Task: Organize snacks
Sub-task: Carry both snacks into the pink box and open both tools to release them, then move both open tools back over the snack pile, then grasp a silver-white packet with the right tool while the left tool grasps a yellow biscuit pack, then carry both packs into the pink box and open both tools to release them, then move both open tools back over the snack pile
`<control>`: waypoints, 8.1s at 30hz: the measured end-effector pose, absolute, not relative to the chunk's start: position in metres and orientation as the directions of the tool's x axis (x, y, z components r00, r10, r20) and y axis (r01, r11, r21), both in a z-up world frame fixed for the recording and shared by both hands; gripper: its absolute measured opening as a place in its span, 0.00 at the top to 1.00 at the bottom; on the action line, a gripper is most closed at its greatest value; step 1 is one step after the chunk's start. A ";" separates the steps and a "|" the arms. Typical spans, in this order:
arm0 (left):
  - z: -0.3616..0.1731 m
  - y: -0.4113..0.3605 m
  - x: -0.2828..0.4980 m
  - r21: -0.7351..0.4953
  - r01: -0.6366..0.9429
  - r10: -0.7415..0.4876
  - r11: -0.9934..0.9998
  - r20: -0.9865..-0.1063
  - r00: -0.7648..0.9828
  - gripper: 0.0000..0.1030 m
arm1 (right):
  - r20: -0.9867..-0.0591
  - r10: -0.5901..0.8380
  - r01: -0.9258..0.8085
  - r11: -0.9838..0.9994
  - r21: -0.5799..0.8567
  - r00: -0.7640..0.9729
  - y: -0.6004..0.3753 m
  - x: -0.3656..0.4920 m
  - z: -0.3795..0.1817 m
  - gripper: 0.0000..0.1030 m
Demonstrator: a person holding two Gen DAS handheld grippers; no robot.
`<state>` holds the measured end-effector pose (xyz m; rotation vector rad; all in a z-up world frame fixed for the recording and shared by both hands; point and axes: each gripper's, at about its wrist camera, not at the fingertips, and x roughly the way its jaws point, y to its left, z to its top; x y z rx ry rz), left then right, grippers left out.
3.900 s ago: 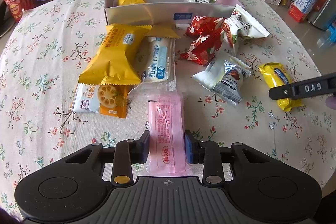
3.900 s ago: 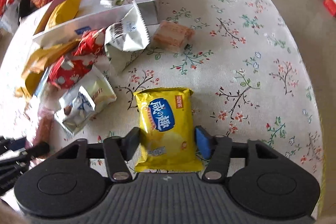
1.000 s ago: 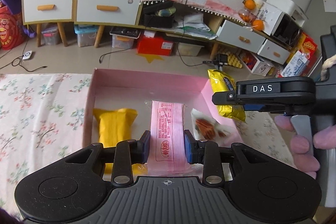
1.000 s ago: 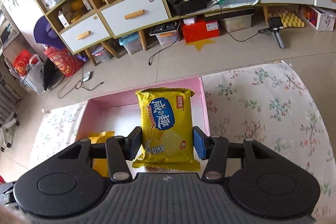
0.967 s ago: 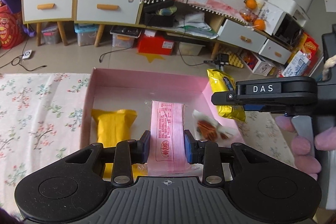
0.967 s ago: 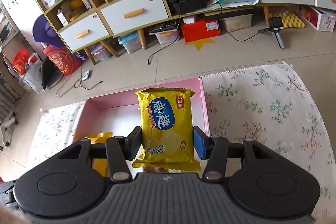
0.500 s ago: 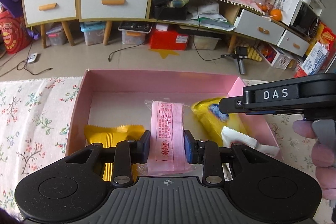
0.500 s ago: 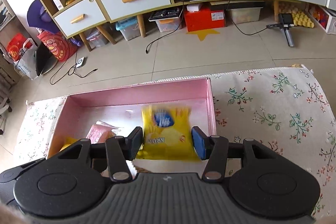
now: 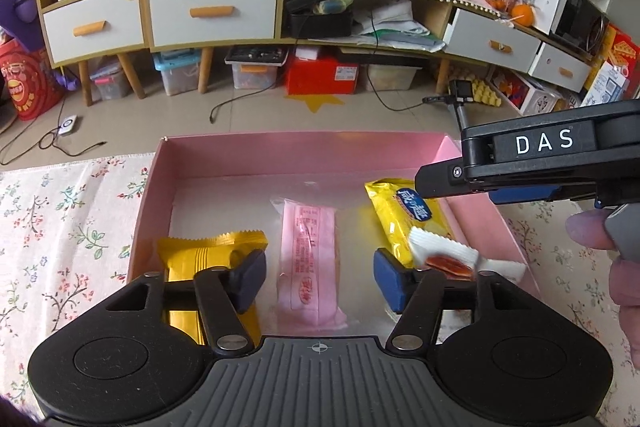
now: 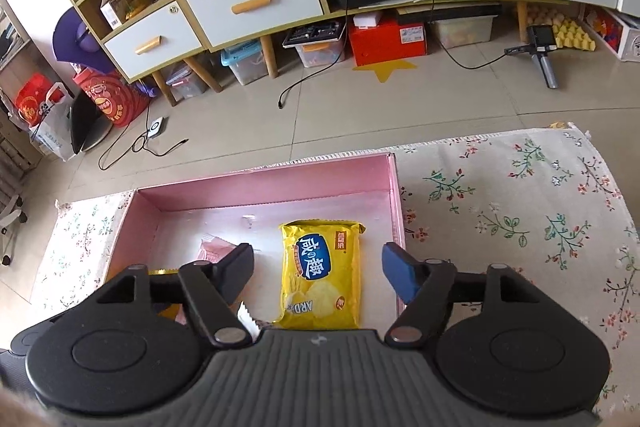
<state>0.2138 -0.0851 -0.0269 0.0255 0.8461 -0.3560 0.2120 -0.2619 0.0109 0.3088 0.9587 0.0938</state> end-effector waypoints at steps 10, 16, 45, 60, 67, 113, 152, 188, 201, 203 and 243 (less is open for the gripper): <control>-0.008 -0.073 0.184 -0.113 0.308 -0.289 0.944 -0.731 0.618 0.26 | -0.784 0.182 0.034 0.968 0.250 0.593 -0.258 0.186 0.027 0.17; 0.000 -0.061 0.160 -0.102 0.305 -0.280 0.947 -0.725 0.629 0.17 | -0.776 0.175 0.004 0.975 0.223 0.606 -0.252 0.165 0.037 0.12; -0.002 -0.004 0.050 -0.075 0.333 -0.273 0.940 -0.752 0.600 0.05 | -0.758 0.178 -0.097 0.984 0.150 0.628 -0.212 0.058 0.041 0.00; -0.034 0.036 0.027 -0.001 0.388 -0.254 0.922 -0.758 0.601 0.04 | -0.729 0.218 -0.201 0.973 0.112 0.649 -0.206 0.023 0.015 0.00; -0.052 0.060 0.022 -0.017 0.395 -0.275 0.918 -0.745 0.607 0.04 | -0.702 0.233 -0.285 0.958 0.045 0.673 -0.204 0.007 0.000 0.01; -0.057 0.025 0.079 -0.090 0.372 -0.318 0.924 -0.724 0.613 0.63 | -0.705 0.352 -0.446 0.893 0.056 0.616 -0.197 -0.004 -0.022 0.64; 0.004 -0.009 0.106 -0.241 0.241 -0.341 0.940 -0.685 0.644 0.67 | -0.570 0.351 -0.239 0.934 0.264 0.743 -0.216 0.067 0.025 0.67; -0.019 -0.068 0.248 -0.045 0.216 -0.175 0.975 -0.757 0.630 0.66 | -0.626 0.291 -0.032 0.920 0.391 0.723 -0.228 0.126 -0.018 0.66; -0.006 -0.072 0.240 -0.074 0.300 -0.252 0.951 -0.749 0.613 0.39 | -0.611 0.280 -0.011 0.914 0.405 0.740 -0.230 0.125 -0.009 0.44; -0.004 -0.069 0.236 -0.084 0.296 -0.258 0.951 -0.743 0.618 0.34 | -0.609 0.283 -0.012 0.913 0.408 0.741 -0.232 0.124 -0.007 0.41; -0.005 0.000 0.072 -0.111 0.267 -0.257 0.957 -0.750 0.610 0.07 | -0.629 0.228 -0.104 0.968 0.228 0.744 -0.227 0.047 0.041 0.03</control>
